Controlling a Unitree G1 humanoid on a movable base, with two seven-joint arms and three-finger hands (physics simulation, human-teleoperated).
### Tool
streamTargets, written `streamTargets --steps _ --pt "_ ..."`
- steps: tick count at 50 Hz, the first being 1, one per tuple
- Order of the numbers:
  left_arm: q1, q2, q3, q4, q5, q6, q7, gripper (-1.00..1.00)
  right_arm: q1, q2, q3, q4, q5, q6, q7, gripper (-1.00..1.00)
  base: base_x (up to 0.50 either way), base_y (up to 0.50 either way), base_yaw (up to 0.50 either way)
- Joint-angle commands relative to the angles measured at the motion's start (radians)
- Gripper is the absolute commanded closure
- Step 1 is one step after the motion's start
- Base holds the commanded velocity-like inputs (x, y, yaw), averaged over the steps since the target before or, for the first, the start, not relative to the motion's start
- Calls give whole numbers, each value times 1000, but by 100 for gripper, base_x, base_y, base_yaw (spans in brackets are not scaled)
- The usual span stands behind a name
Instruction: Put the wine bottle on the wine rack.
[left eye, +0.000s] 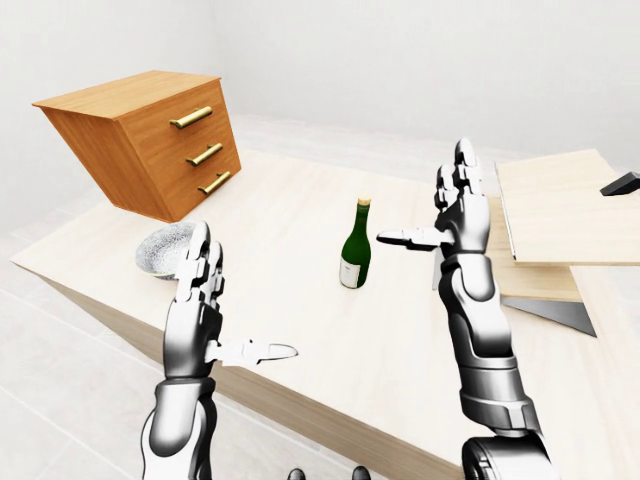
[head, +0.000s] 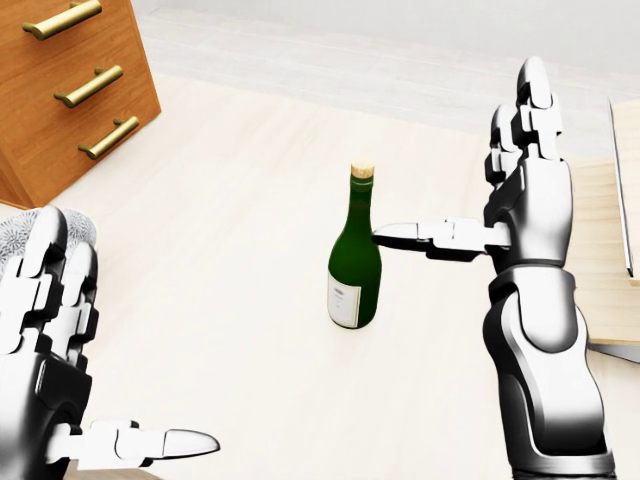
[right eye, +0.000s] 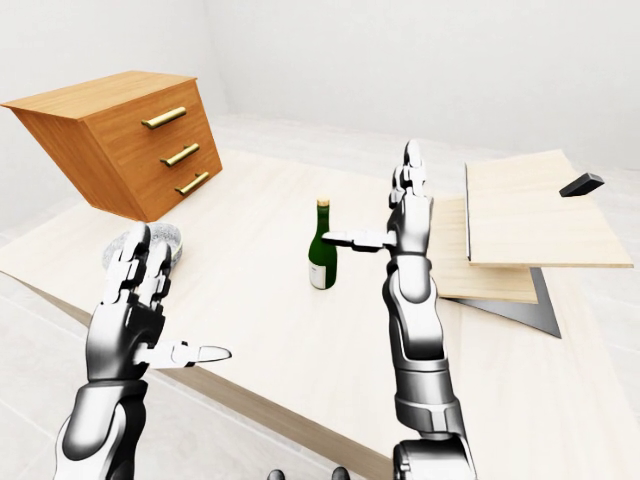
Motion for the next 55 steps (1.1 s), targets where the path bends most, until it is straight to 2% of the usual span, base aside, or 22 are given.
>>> streamTargets --steps 1,18,33,55 --pt "3 -1 9 9 -4 0 -6 -100 -115 -11 2 162 -18 0 -24 -100 0 0 0" --pt "-1 -2 17 -12 -5 0 -9 -100 -195 -16 2 315 -4 0 -41 -100 0 0 0" --pt "-3 -4 38 -21 -14 0 -18 -100 -199 10 37 378 -14 0 -40 -100 0 0 0" --pt "2 -9 44 18 -17 0 -23 -100 -269 28 37 542 -23 0 -54 -100 0 0 0"
